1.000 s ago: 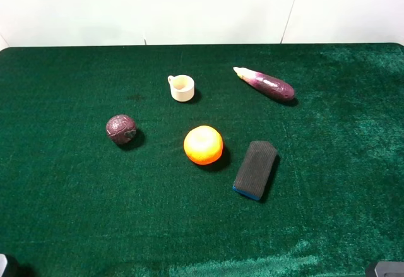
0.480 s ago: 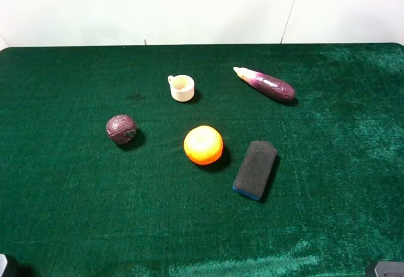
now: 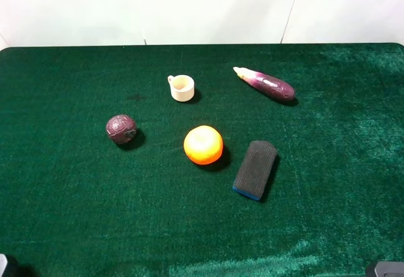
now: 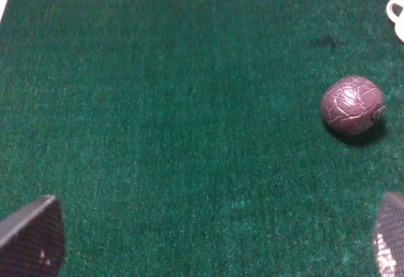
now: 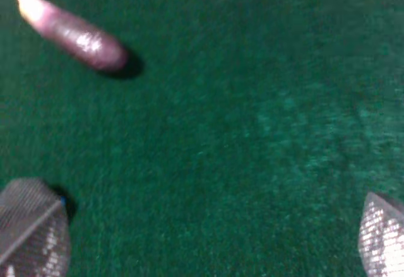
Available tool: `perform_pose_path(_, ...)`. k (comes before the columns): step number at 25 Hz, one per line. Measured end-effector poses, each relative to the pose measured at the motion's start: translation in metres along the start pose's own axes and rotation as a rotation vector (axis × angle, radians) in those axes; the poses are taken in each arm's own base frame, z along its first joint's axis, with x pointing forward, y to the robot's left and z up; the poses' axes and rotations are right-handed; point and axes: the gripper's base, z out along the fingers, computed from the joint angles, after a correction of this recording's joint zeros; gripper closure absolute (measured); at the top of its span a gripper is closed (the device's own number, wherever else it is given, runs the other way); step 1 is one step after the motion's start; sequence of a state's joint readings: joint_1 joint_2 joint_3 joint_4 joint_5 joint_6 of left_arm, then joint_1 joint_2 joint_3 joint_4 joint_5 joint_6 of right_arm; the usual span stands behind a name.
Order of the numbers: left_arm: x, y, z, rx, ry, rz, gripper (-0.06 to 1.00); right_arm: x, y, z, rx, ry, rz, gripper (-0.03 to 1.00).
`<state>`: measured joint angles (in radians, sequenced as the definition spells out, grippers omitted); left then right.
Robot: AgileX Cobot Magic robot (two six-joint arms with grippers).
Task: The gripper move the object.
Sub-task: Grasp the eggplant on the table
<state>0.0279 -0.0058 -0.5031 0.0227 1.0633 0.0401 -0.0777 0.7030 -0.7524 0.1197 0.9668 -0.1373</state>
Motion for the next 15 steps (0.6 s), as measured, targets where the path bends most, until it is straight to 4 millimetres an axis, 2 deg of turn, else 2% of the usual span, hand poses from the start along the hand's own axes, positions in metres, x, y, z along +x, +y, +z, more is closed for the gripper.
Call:
perform_pose_path(6, 0.000, 0.000, 0.000, 0.000, 0.000, 0.000, -0.05, -0.033, 0.014, 0.040, -0.083, 0.086, -0.140, 0.27)
perform_pose_path(15, 0.000, 0.000, 0.000, 0.000, 0.000, 0.000, -0.05, -0.077, 0.032, 0.117, -0.160, 0.204, -0.274, 0.27)
